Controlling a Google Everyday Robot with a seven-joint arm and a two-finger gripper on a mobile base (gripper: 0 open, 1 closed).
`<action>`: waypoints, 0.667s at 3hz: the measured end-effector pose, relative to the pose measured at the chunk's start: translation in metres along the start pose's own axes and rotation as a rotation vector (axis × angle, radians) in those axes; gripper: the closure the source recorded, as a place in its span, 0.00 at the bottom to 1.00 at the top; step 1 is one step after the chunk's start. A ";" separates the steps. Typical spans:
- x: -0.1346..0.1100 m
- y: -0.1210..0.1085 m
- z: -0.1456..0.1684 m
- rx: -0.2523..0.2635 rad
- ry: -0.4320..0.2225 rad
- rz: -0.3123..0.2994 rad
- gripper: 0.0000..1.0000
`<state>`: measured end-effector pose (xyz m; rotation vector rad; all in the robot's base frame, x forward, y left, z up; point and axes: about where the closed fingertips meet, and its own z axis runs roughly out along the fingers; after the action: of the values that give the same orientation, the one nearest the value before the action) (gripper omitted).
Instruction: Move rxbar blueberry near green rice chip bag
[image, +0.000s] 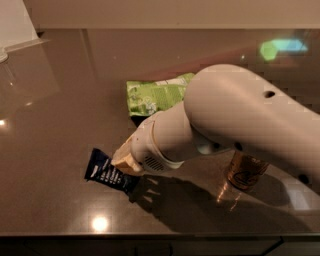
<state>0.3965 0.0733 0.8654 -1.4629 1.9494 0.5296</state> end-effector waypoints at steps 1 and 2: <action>-0.008 -0.032 -0.023 0.068 -0.037 0.017 1.00; -0.018 -0.058 -0.040 0.120 -0.064 0.017 1.00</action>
Offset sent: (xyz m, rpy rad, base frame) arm 0.0775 -0.0489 0.0668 0.0659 -0.1417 -0.1399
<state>0.4450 0.0423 0.9097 -1.3402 1.9107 0.4530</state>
